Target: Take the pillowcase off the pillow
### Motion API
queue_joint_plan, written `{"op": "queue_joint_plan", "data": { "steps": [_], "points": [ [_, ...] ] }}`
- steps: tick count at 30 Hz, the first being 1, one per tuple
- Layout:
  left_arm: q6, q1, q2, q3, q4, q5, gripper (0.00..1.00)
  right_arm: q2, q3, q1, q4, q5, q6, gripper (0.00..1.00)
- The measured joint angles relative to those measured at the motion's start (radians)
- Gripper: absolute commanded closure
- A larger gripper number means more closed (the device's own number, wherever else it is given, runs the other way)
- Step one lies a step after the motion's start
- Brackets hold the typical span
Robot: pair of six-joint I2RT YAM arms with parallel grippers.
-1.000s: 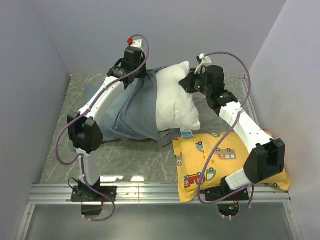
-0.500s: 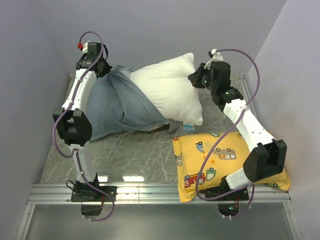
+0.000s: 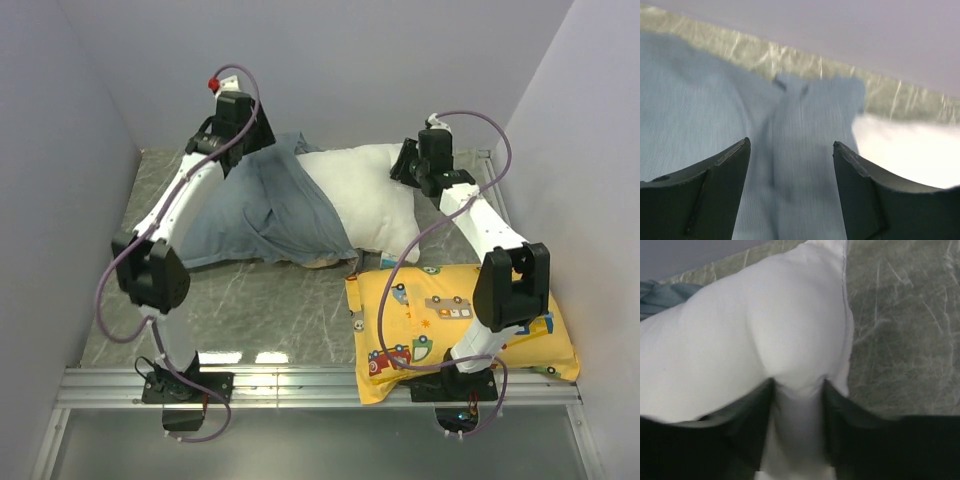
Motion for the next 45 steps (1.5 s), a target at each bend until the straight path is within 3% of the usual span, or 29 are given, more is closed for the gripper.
{"op": "queue_joint_plan", "data": {
  "steps": [3,10,15,19,23,24,26,27,29,30,31,35,42,45],
  "points": [
    [0.001,-0.061,-0.164,-0.169,0.016,-0.064,0.27,-0.003,0.012,0.000,-0.019,0.031,-0.003,0.32],
    [-0.085,-0.192,-0.571,-0.647,0.133,-0.165,0.26,-0.056,0.078,0.031,-0.103,0.082,-0.049,0.22],
    [-0.132,-0.282,-0.639,-0.893,0.245,-0.155,0.25,-0.134,0.082,0.170,-0.159,0.119,-0.114,0.21],
    [-0.148,-0.331,-0.599,-0.968,0.309,-0.142,0.26,-0.192,-0.013,0.319,-0.146,0.146,-0.129,0.20],
    [-0.195,-0.339,-0.541,-0.970,0.346,-0.198,0.41,-0.216,-0.155,0.392,-0.144,0.196,-0.123,0.20],
    [-0.204,-0.340,-0.528,-0.969,0.350,-0.215,0.59,-0.216,-0.184,0.394,-0.142,0.209,-0.118,0.20],
    [-0.230,-0.342,-0.500,-0.967,0.356,-0.243,0.82,-0.216,-0.224,0.394,-0.137,0.237,-0.106,0.23],
    [-0.240,-0.344,-0.486,-0.961,0.352,-0.254,0.99,-0.215,-0.235,0.394,-0.134,0.251,-0.102,0.35],
    [-0.252,-0.345,-0.460,-0.940,0.341,-0.274,1.00,-0.204,-0.236,0.394,-0.123,0.279,-0.100,0.59],
    [-0.259,-0.343,-0.451,-0.925,0.329,-0.284,1.00,-0.193,-0.229,0.393,-0.118,0.292,-0.097,0.90],
    [-0.265,-0.335,-0.445,-0.912,0.321,-0.290,0.99,-0.180,-0.219,0.391,-0.115,0.301,-0.099,1.00],
    [-0.282,-0.267,-0.460,-0.895,0.304,-0.262,0.99,-0.103,-0.141,0.351,-0.100,0.279,-0.082,1.00],
    [-0.306,0.070,-0.561,-0.901,0.226,-0.114,1.00,-0.076,-0.038,0.184,-0.083,0.116,-0.036,1.00],
    [-0.317,0.142,-0.588,-0.905,0.206,-0.058,1.00,-0.064,0.009,0.167,-0.095,0.077,-0.029,1.00]
  ]
}}
